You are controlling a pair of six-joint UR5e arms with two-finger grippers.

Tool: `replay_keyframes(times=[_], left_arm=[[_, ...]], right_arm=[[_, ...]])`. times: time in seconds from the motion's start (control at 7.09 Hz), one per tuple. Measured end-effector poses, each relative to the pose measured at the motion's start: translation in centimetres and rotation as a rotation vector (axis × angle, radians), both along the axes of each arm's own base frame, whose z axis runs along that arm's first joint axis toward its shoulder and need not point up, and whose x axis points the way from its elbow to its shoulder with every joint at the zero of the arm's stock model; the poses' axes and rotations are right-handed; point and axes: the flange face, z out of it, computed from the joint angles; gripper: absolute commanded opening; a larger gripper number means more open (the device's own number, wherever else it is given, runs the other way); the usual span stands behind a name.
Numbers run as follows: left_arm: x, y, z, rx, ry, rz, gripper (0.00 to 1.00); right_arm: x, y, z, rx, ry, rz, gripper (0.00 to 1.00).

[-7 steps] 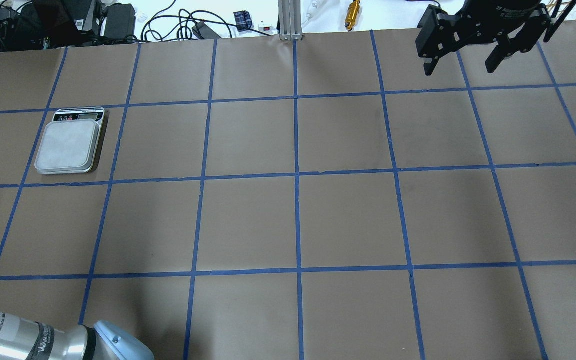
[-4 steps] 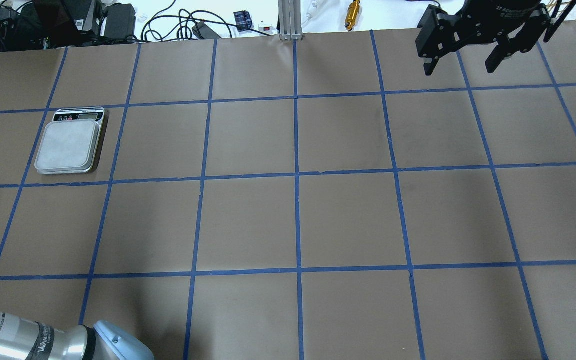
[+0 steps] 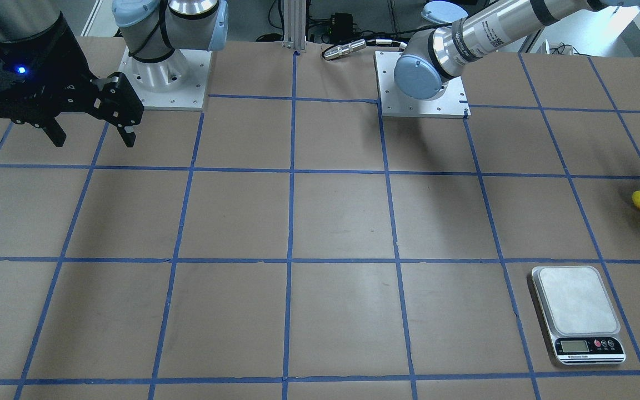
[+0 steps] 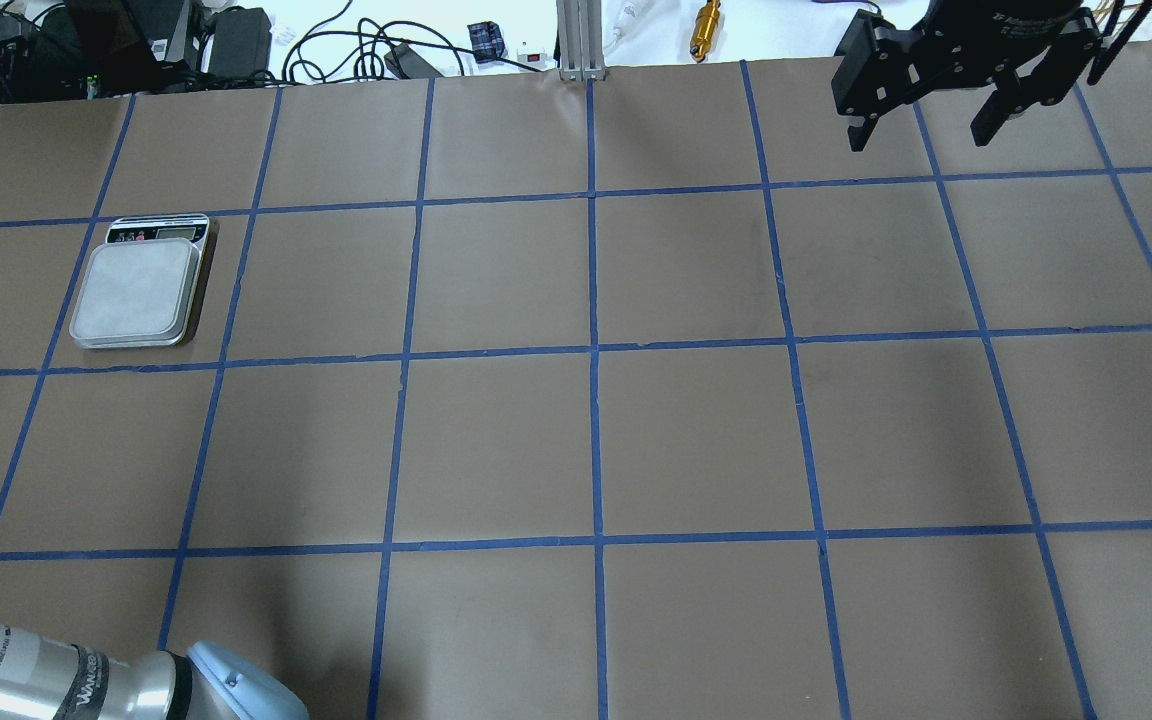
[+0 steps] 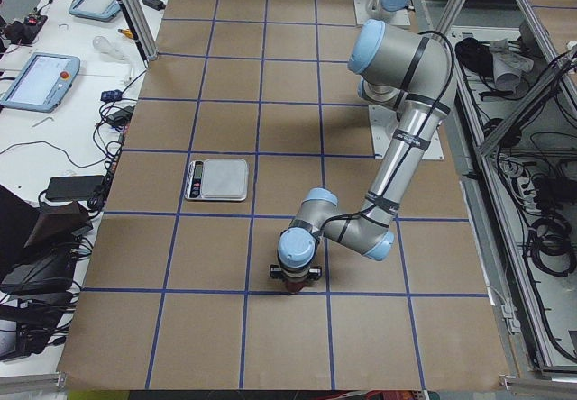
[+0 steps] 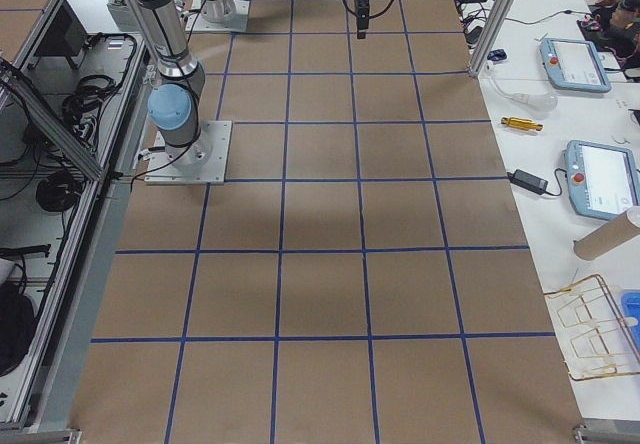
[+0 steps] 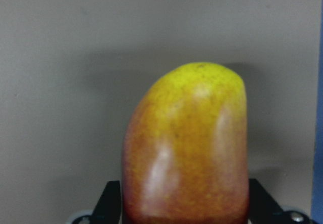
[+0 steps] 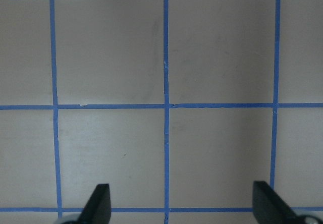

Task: Weigh mango
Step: 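Carry the mango with the left gripper over the silver scale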

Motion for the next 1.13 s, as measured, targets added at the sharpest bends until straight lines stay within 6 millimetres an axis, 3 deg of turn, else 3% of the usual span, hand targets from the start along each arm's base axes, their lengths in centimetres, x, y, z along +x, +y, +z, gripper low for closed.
replay_keyframes(times=[0.28, 0.42, 0.71, 0.85, 1.13], left_arm=[[-0.7, -0.9, 3.1, -0.034, -0.031, 0.003, 0.00], [-2.3, -2.7, 5.8, -0.070, -0.051, -0.002, 0.00], [-7.9, -9.1, 11.7, -0.129, -0.096, -0.063, 0.00], [-11.4, -12.7, 13.7, -0.139, -0.090, -0.068, 0.00], [-19.5, -18.8, 14.0, -0.141, -0.041, 0.011, 0.00]], right_arm=[[0.0, 0.0, 0.0, 0.000, 0.000, 0.000, 1.00], [0.0, 0.0, 0.0, 0.000, 0.000, 0.000, 1.00], [0.0, 0.0, 0.0, 0.000, 0.000, 0.000, 1.00], [0.0, 0.0, 0.0, 0.000, -0.001, 0.000, 1.00], [0.0, 0.0, 0.0, 0.000, -0.001, 0.000, 1.00]])
